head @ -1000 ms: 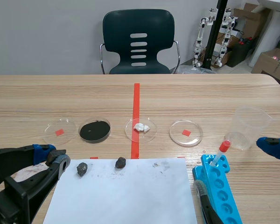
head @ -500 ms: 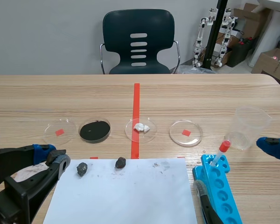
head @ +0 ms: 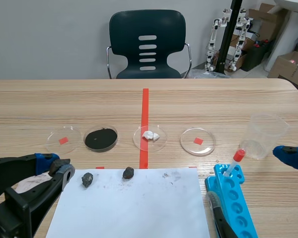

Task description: Put the right mineral back

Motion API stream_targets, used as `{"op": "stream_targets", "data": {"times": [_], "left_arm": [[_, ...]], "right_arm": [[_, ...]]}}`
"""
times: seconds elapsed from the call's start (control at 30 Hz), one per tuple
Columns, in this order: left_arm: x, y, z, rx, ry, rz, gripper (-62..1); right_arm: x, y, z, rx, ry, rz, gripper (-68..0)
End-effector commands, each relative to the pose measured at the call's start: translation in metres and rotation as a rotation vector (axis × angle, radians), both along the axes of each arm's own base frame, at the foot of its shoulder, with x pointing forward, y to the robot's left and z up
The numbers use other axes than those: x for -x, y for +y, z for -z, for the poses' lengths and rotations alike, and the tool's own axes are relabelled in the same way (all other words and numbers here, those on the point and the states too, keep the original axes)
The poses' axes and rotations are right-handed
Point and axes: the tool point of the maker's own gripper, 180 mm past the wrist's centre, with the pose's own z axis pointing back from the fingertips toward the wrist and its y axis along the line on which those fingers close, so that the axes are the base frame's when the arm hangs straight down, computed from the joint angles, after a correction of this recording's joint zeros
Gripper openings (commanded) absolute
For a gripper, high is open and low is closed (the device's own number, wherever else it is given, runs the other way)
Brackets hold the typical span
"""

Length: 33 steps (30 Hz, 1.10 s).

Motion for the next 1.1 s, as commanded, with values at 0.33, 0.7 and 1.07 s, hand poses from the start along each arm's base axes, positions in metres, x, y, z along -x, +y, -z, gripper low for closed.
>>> {"op": "stream_targets", "data": {"times": [0.33,0.7,1.07], "left_arm": [[-0.009,-0.004,-0.014,0.036,-0.05,0.002,-53.5],[-0.031,-0.039,0.017,0.078,0.029,0.068,-53.4],[-0.043,-0.104,0.049,0.099,0.096,0.249,-53.4]], "right_arm": [[-0.006,0.0,-0.012,-0.01,-0.045,0.0,-2.0],[-0.006,0.0,-0.012,-0.01,-0.045,0.0,-2.0],[-0.006,0.0,-0.012,-0.01,-0.045,0.0,-2.0]]}}
